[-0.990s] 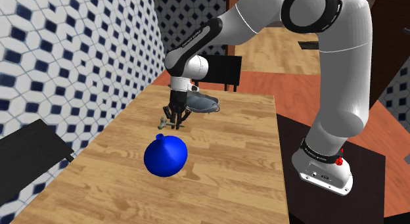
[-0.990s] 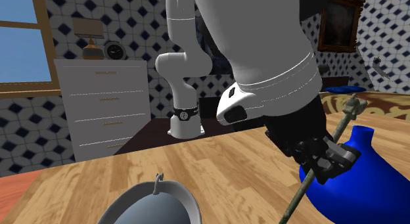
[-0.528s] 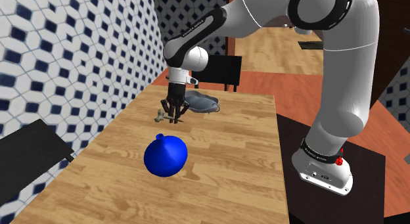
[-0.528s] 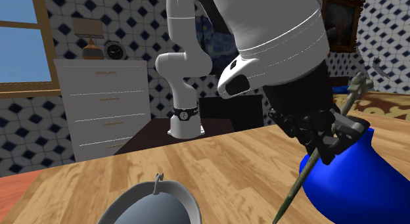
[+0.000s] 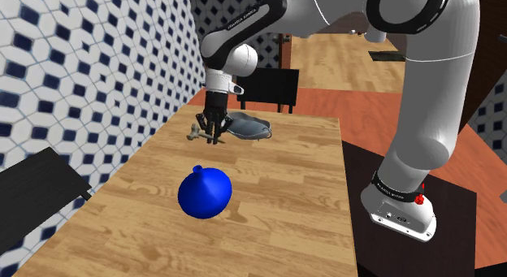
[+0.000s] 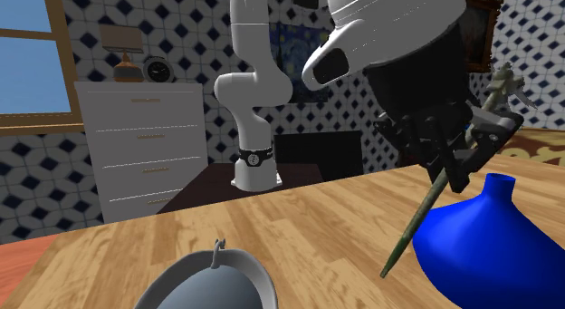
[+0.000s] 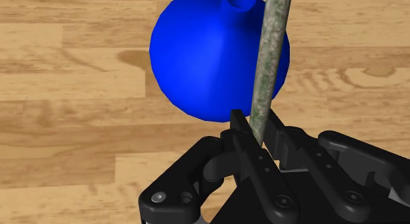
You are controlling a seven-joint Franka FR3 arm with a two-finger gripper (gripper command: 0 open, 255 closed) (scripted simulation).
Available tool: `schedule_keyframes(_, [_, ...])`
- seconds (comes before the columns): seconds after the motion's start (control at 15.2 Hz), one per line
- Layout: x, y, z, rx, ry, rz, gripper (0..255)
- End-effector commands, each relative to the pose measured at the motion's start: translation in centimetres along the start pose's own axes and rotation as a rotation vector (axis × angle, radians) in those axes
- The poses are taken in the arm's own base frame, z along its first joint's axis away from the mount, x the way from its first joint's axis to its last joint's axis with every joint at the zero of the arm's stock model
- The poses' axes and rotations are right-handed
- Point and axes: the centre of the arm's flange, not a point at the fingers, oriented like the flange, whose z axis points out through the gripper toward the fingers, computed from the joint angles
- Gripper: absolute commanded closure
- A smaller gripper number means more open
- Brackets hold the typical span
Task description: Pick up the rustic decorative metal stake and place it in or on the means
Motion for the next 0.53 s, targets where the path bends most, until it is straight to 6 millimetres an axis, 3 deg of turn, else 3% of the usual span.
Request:
schedule_keyframes(0.0, [-0.5, 0.0, -1.0, 0.0, 0.0, 0.0, 255])
schedule_keyframes(0.46, [-2.6, -0.2, -4.0, 0.0, 0.0, 0.0, 255])
